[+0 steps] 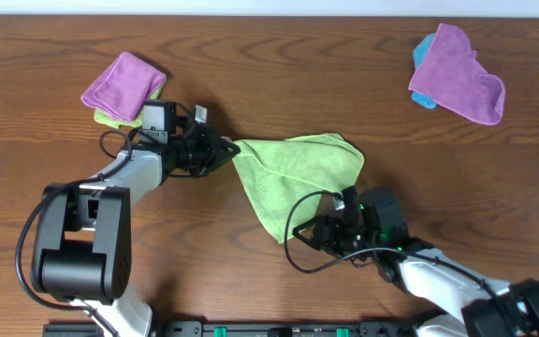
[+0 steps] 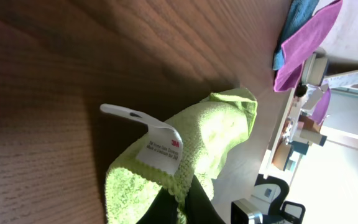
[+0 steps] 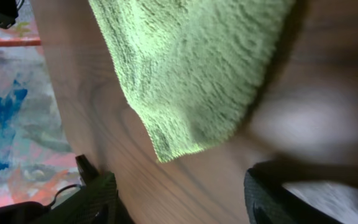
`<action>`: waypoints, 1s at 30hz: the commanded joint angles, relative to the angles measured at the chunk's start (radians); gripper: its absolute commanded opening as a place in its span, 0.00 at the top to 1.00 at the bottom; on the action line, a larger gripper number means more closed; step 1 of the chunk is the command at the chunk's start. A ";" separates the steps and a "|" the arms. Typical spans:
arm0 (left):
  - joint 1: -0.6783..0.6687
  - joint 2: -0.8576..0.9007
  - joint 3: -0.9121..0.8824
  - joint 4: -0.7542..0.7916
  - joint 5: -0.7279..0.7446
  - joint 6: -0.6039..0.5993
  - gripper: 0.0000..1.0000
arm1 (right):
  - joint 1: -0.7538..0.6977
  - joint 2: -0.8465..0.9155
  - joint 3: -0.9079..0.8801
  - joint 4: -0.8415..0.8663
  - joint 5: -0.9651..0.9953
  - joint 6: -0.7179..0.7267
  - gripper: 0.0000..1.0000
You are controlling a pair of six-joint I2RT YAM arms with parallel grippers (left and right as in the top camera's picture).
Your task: Fold the cloth
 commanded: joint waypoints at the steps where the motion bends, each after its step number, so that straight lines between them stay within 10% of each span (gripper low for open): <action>1: 0.001 0.011 0.006 0.000 0.026 -0.006 0.94 | 0.025 0.069 -0.008 0.027 0.063 0.047 0.35; 15: 0.001 0.011 0.006 0.000 0.056 -0.014 0.94 | 0.108 0.297 -0.007 0.296 0.117 0.140 0.43; 21: 0.001 0.011 0.006 0.008 0.078 -0.014 0.94 | 0.125 0.319 -0.007 0.344 0.166 0.140 0.99; 30: 0.003 0.010 0.008 0.302 0.135 -0.204 0.94 | 0.028 0.174 -0.007 0.396 0.044 0.110 0.99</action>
